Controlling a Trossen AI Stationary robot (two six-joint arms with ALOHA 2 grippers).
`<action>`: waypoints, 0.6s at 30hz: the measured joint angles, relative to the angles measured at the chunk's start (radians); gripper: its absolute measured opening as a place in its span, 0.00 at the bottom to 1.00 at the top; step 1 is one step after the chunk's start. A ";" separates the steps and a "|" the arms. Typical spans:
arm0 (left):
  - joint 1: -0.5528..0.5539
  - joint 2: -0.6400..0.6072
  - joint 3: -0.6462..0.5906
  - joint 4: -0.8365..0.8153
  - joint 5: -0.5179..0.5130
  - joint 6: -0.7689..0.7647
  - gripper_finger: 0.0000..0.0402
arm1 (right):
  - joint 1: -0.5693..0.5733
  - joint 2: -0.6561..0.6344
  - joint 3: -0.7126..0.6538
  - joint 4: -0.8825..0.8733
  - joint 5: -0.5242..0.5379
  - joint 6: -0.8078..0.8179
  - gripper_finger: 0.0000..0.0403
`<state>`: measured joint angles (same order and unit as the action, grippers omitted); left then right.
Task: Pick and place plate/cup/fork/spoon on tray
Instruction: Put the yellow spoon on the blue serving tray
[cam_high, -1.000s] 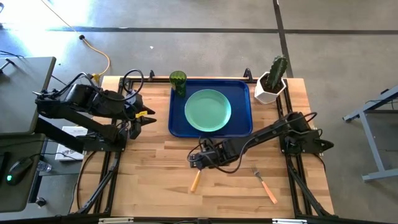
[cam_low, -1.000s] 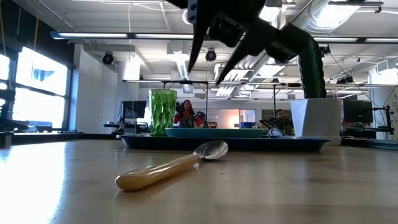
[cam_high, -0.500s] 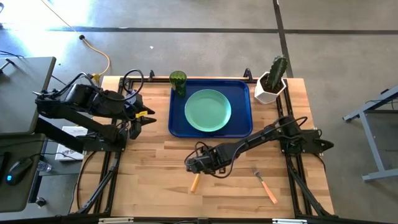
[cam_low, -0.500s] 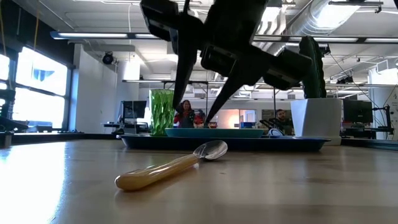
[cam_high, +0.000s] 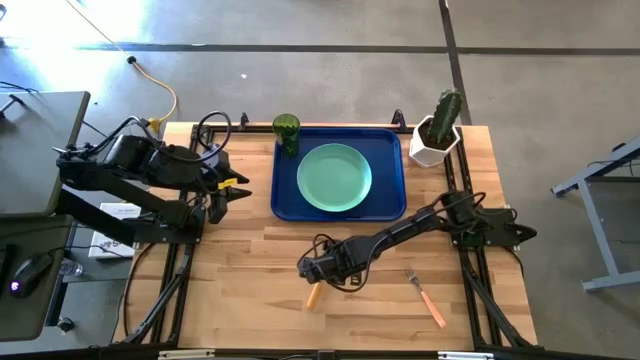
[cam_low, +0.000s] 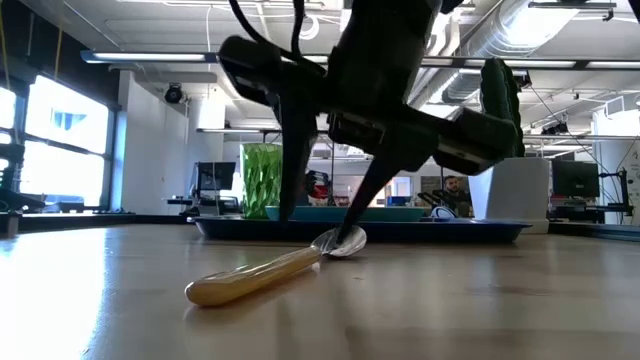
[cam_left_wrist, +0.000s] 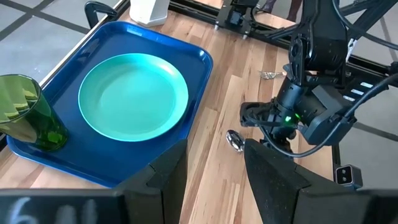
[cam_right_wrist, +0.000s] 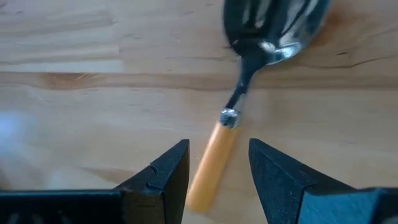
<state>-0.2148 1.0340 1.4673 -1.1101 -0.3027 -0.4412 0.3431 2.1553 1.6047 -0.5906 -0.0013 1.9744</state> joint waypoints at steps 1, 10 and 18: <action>0.000 0.000 0.000 -0.001 0.000 0.001 0.37 | 0.000 0.004 0.000 -0.004 0.000 0.001 0.39; 0.000 0.000 0.000 0.000 0.000 0.059 0.37 | -0.009 0.014 0.000 0.008 0.000 0.028 0.39; 0.000 0.000 0.000 -0.001 0.002 0.092 0.37 | -0.013 0.014 0.000 0.001 0.003 0.049 0.39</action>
<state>-0.2150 1.0340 1.4673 -1.1107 -0.3003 -0.3492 0.3298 2.1689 1.6047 -0.5897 0.0018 2.0235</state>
